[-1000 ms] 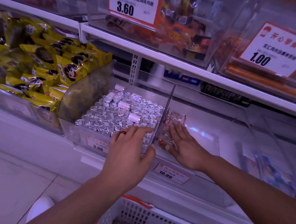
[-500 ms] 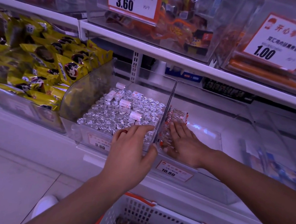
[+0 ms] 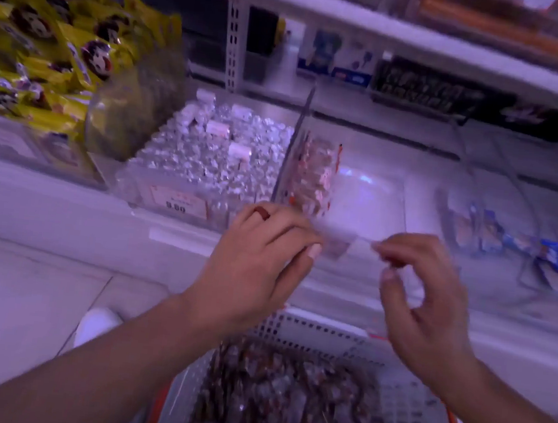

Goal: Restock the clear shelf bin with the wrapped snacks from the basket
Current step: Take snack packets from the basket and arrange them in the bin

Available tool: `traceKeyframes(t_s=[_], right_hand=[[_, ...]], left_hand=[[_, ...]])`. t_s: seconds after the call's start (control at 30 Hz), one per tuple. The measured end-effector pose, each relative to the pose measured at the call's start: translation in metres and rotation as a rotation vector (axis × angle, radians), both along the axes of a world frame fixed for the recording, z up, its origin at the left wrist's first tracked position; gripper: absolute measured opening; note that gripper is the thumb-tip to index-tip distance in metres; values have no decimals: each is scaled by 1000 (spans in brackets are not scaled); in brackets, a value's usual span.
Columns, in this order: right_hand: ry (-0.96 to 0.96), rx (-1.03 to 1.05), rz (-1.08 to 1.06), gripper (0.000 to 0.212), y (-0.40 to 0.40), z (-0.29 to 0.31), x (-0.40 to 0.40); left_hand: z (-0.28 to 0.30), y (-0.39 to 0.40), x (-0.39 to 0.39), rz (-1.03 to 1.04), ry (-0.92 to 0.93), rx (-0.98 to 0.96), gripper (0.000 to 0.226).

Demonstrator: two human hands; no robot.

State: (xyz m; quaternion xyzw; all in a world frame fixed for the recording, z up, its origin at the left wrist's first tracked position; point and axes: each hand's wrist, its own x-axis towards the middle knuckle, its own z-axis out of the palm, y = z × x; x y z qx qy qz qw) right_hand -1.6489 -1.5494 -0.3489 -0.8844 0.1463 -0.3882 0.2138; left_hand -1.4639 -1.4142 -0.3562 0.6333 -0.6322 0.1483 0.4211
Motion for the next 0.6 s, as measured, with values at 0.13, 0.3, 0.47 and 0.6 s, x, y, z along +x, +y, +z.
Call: traceKeyframes(t_s=[0.13,0.3,0.47,0.6], right_hand=[[805,299,190,22,48,-121,-58],[1441,443,125,56,58,-248,-90],[1303,368,-38,79,89,-310,-52],[1333,306,3,97,111,-345,-40]], left_hand=[[-73,29,-24,-145,-57,621,39],[-195,94,-25,-105,-129,1451,43],[-257,81,-50,39,46,1446,57],[-293,69,-77,73,16,1429,75]])
